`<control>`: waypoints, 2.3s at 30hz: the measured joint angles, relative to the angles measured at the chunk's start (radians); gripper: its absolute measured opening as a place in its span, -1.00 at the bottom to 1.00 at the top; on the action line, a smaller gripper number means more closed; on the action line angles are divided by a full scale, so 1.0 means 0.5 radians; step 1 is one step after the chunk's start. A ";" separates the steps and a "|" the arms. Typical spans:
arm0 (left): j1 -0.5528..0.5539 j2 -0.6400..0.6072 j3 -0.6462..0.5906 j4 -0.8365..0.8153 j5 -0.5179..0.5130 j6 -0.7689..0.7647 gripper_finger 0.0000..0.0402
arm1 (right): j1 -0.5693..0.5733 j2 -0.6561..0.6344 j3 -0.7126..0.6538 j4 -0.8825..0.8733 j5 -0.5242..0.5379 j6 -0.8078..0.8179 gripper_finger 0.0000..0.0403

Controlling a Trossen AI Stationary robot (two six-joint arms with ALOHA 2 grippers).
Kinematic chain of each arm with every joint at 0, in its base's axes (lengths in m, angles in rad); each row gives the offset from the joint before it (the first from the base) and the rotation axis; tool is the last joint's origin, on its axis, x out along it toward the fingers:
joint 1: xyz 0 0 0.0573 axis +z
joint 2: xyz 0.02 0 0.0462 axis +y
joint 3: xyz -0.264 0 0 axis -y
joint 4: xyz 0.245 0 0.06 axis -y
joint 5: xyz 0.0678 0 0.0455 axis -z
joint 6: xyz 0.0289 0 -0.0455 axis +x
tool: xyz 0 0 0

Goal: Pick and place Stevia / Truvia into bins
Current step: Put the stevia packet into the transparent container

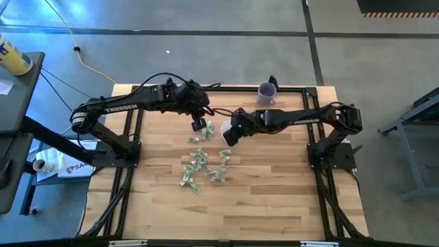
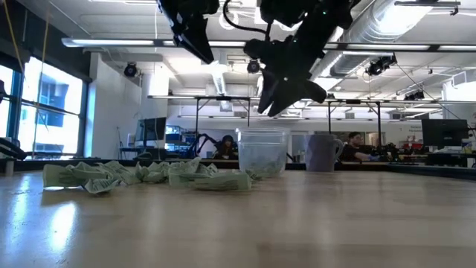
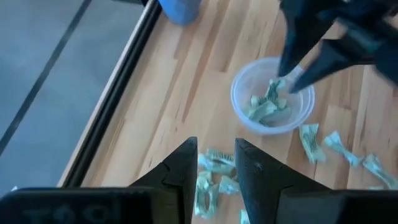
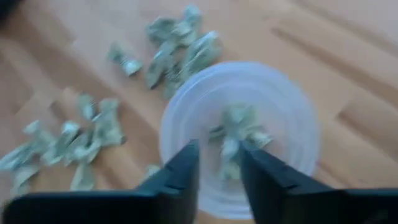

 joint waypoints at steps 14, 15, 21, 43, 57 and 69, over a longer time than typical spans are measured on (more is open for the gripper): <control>-0.043 -0.039 -0.254 -0.525 0.352 -0.409 -0.31 | 0.027 -0.009 0.001 0.065 -0.419 0.075 0.38; -0.043 -0.042 -0.294 -0.501 0.345 -0.412 -0.31 | 0.027 -0.009 0.001 0.062 -0.421 0.066 0.38; -0.039 -0.020 -0.669 -0.182 0.288 -0.309 -0.31 | 0.051 -0.030 0.010 0.078 -0.524 0.000 0.37; 0.011 0.307 -1.487 1.253 0.406 0.221 -0.33 | 0.577 -0.198 0.845 -0.972 0.735 -0.228 0.37; -0.042 0.191 -0.974 0.586 0.540 -0.008 -0.89 | 0.794 -0.198 1.175 -1.861 1.178 0.179 0.36; -0.089 0.305 -0.926 0.554 0.292 0.221 0.00 | 0.795 -0.198 1.107 -1.980 1.086 0.185 0.36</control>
